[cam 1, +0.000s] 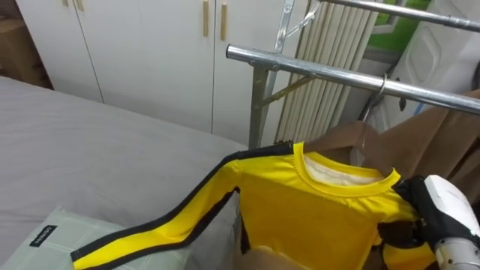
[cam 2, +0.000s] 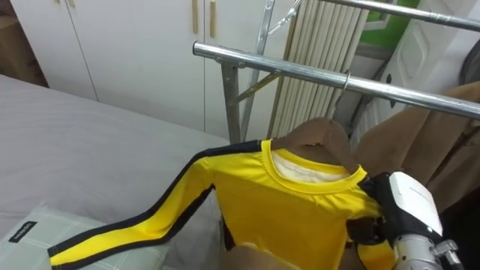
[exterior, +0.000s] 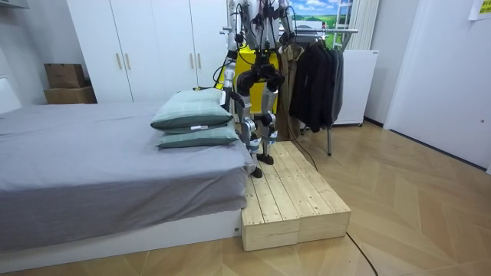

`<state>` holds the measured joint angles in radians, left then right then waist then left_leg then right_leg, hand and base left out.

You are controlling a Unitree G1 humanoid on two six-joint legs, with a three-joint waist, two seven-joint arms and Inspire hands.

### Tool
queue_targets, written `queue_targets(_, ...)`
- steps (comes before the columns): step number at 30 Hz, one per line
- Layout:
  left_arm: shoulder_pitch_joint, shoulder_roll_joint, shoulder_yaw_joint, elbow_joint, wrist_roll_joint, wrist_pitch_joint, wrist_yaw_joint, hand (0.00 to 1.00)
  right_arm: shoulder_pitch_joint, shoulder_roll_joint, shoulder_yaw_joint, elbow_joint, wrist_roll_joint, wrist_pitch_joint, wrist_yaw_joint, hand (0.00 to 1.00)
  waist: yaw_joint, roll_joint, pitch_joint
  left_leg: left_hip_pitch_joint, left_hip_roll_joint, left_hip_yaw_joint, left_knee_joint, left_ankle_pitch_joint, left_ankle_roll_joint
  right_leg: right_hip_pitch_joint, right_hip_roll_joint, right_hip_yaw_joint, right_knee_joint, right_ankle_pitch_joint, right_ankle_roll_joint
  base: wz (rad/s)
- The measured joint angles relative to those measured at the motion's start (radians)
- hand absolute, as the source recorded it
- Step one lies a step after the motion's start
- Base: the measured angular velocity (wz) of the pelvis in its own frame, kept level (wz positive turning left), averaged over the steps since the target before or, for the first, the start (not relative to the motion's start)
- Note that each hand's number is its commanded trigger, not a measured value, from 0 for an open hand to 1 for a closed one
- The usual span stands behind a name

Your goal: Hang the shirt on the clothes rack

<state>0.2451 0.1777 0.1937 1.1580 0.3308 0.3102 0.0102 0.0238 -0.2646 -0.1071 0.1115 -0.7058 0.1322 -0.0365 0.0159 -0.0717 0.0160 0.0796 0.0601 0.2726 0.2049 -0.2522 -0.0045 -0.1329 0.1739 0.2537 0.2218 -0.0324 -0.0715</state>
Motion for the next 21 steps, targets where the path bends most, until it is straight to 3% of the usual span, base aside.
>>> queue_targets(14,0.000,0.000,-0.001,0.000,0.015,0.010,0.002,0.00,-0.001,0.030,0.008,0.072,0.006,-0.013,-0.068,1.00,0.006,0.017,-0.0105,0.013,0.004,-0.007,-0.002,0.003,-0.005,0.013,0.001,-0.010,0.001,-0.004,-0.007,0.02)
queue_targets(15,0.000,0.000,-0.001,0.000,0.015,0.010,0.002,0.00,0.000,0.031,0.008,0.074,0.007,-0.013,-0.071,0.91,0.007,0.017,-0.0105,0.014,0.004,-0.007,-0.002,0.003,-0.005,0.013,0.001,-0.010,0.001,-0.003,-0.008,0.00)
queue_targets(16,0.000,0.000,-0.001,0.000,0.015,0.010,0.002,0.00,0.000,0.031,0.008,0.075,0.008,-0.013,-0.073,0.39,0.007,0.017,-0.0104,0.014,0.004,-0.007,-0.002,0.003,-0.005,0.013,0.001,-0.011,0.001,-0.003,-0.008,0.00)
queue_targets(18,0.000,0.000,-0.001,0.000,0.015,0.010,0.003,0.00,0.000,0.031,0.008,0.075,0.010,-0.015,-0.074,0.00,0.007,0.017,-0.0103,0.014,0.004,-0.007,-0.002,0.003,-0.005,0.013,0.001,-0.011,0.001,-0.003,-0.008,0.00)
queue_targets(21,0.000,0.000,0.000,0.000,0.016,0.010,0.003,0.00,0.000,0.031,0.007,0.084,0.012,-0.021,-0.075,0.00,0.007,0.017,-0.0102,0.014,0.004,-0.007,-0.002,0.003,-0.006,0.013,0.002,-0.011,0.001,-0.003,-0.008,0.00)
